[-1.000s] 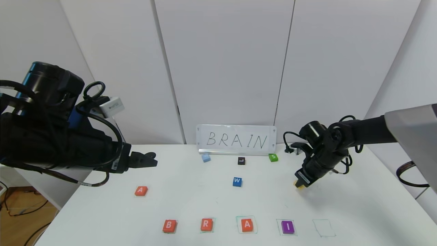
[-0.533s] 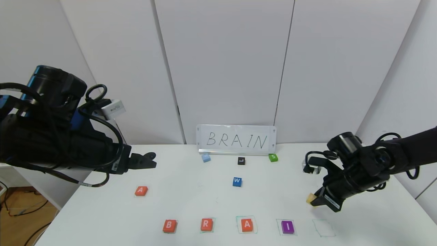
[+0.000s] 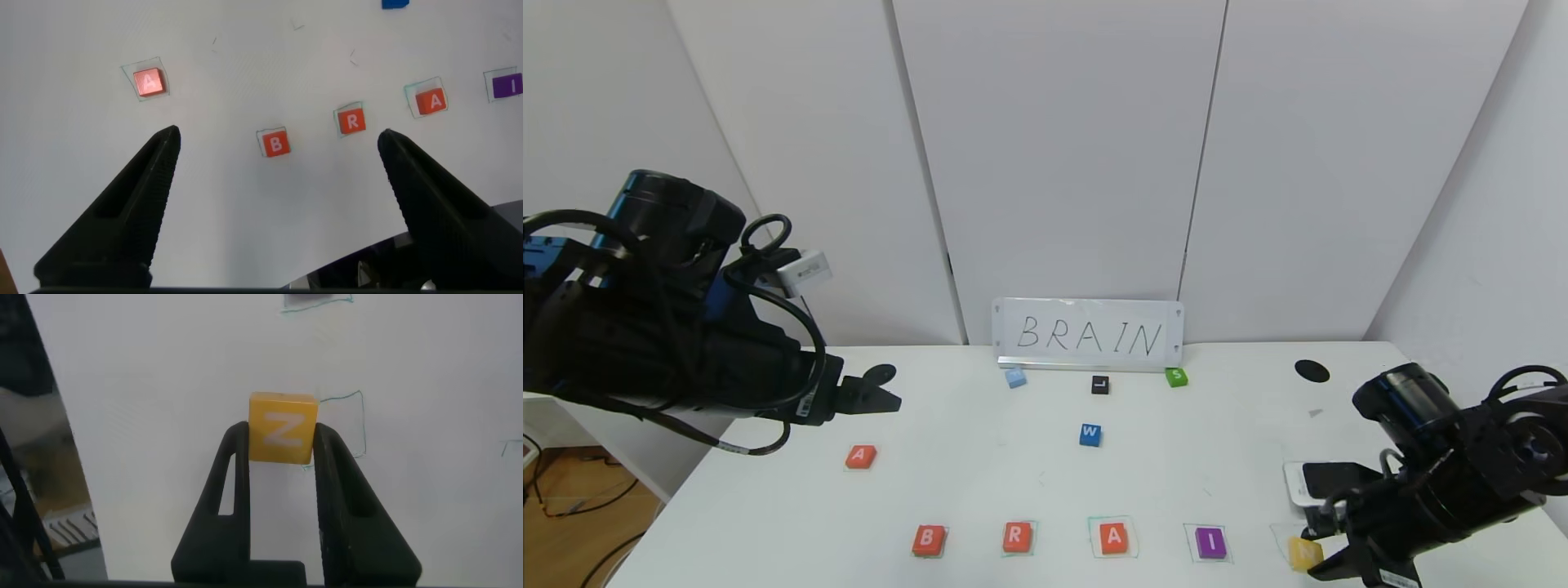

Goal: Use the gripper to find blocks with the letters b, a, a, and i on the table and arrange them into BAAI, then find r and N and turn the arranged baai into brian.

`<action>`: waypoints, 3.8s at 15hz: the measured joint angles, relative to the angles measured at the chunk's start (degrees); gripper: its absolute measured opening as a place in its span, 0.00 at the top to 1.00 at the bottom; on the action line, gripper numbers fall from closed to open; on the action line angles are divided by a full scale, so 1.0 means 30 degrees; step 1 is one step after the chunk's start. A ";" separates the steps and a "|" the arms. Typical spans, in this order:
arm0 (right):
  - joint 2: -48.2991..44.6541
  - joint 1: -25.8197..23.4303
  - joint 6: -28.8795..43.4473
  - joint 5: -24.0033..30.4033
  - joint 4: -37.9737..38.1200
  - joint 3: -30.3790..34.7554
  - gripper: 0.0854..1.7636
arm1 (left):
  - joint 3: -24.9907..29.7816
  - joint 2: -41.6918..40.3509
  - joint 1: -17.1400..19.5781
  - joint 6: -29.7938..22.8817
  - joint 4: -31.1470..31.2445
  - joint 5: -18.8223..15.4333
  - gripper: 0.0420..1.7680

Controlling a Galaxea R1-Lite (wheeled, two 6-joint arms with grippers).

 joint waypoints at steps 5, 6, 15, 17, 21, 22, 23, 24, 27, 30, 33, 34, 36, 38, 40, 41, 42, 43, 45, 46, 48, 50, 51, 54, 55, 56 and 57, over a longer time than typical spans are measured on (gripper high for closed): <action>0.0931 -0.0114 -0.1881 -0.0110 -0.0163 0.0561 0.74 | 0.0065 0.0089 0.0000 0.0349 0.0004 -0.0037 0.03; 0.1260 -0.0219 -0.2190 -0.0126 -0.0175 0.0484 0.74 | 0.0065 0.0093 0.0012 0.0349 0.0004 -0.0037 0.03; 0.4624 -0.1837 -0.7493 -0.1093 0.3275 -0.3860 0.74 | 0.0073 0.0414 0.0179 0.0414 -0.0016 0.0020 0.03; 0.4966 -0.1877 -0.7485 -0.0987 0.3178 -0.4157 0.74 | 0.0061 0.0516 0.0175 0.0406 -0.0024 0.0020 0.03; 0.5478 -0.1768 -0.7420 -0.0658 0.3149 -0.4624 0.74 | 0.0053 0.0549 0.0175 0.0406 -0.0033 0.0020 0.03; 0.5526 -0.1739 -0.7408 -0.0585 0.3141 -0.4714 0.74 | 0.0053 0.0549 0.0175 0.0406 -0.0033 0.0020 0.03; 0.5563 -0.1703 -0.7367 -0.0565 0.3137 -0.4762 0.74 | 0.0061 0.0549 0.0175 0.0406 -0.0033 0.0020 0.03; 0.5587 -0.1690 -0.7347 -0.0565 0.3092 -0.4836 0.74 | 0.0061 0.0549 0.0175 0.0406 -0.0033 0.0028 0.03; 0.5652 -0.1731 -0.7266 -0.0500 0.3031 -0.5035 0.74 | 0.0073 0.0549 0.0175 0.0406 -0.0024 0.0020 0.03; 0.5856 -0.1739 -0.7038 0.0138 0.2739 -0.5177 0.74 | 0.0073 0.0553 0.0175 0.0406 -0.0024 0.0028 0.03; 0.5921 -0.1654 -0.6973 0.0248 0.2637 -0.5092 0.74 | 0.0065 0.0516 0.0175 0.0406 -0.0024 0.0045 0.03; 0.5908 -0.1629 -0.6961 0.0236 0.2653 -0.5083 0.66 | 0.0053 0.0504 0.0175 0.0406 -0.0024 0.0037 0.03; 0.5819 -0.1617 -0.6892 0.0102 0.2702 -0.5055 0.52 | 0.0053 0.0475 0.0175 0.0414 -0.0033 0.0028 0.03; 0.5681 -0.1609 -0.6863 0.0065 0.2812 -0.5010 0.41 | 0.0045 0.0423 0.0175 0.0406 -0.0024 0.0028 0.03; 0.5453 -0.1589 -0.6871 0.0053 0.2877 -0.4962 0.32 | 0.0045 0.0378 0.0175 0.0406 -0.0024 0.0020 0.03; 0.5258 -0.1581 -0.6863 0.0045 0.2901 -0.4888 0.28 | 0.0045 0.0374 0.0175 0.0402 -0.0024 0.0028 0.03; 0.4990 -0.1564 -0.6863 0.0065 0.2901 -0.4787 0.26 | 0.0045 0.0374 0.0175 0.0406 -0.0024 0.0020 0.03; 0.4616 -0.1556 -0.6717 0.0089 0.2909 -0.4641 0.23 | 0.0045 0.0374 0.0175 0.0406 -0.0024 0.0037 0.03; 0.3547 -0.1378 -0.4726 0.0073 0.2865 -0.4340 0.19 | 0.0045 0.0374 0.0158 0.0378 -0.0024 0.0028 0.03; 0.2970 -0.1252 -0.3251 0.0081 0.2812 -0.4299 0.17 | 0.0053 0.0321 0.0102 0.0378 -0.0024 0.0028 0.03; 0.1865 -0.1317 -0.1215 0.0293 0.2804 -0.4348 0.14 | 0.0167 0.0037 -0.0037 0.0378 -0.0024 0.0012 0.03; 0.1235 -0.1443 0.3011 0.0577 0.2804 -0.4714 0.11 | 0.0520 -0.0341 -0.0492 0.0370 -0.0033 0.0167 0.03; 0.1048 -0.1268 0.5803 0.0593 0.2800 -0.4933 0.10 | 0.0975 -0.0597 -0.0723 0.0329 -0.0069 0.0211 0.03; -0.0419 -0.0219 1.2963 -0.0301 0.2755 -0.5295 0.08 | 0.2739 -0.1922 -0.0776 0.0228 -0.1422 0.0374 0.03; -0.1357 0.0081 1.4560 -0.0801 0.2747 -0.5303 0.07 | 0.3084 -0.2479 -0.0532 0.0236 -0.1841 0.0557 0.03; -0.2552 0.0321 1.6092 -0.1284 0.2731 -0.5303 0.07 | 0.3296 -0.3133 -0.0219 0.0244 -0.2007 0.0829 0.03; -0.3791 0.0439 1.7262 -0.1735 0.2710 -0.5238 0.06 | 0.3409 -0.3751 0.0106 0.0252 -0.2089 0.0996 0.03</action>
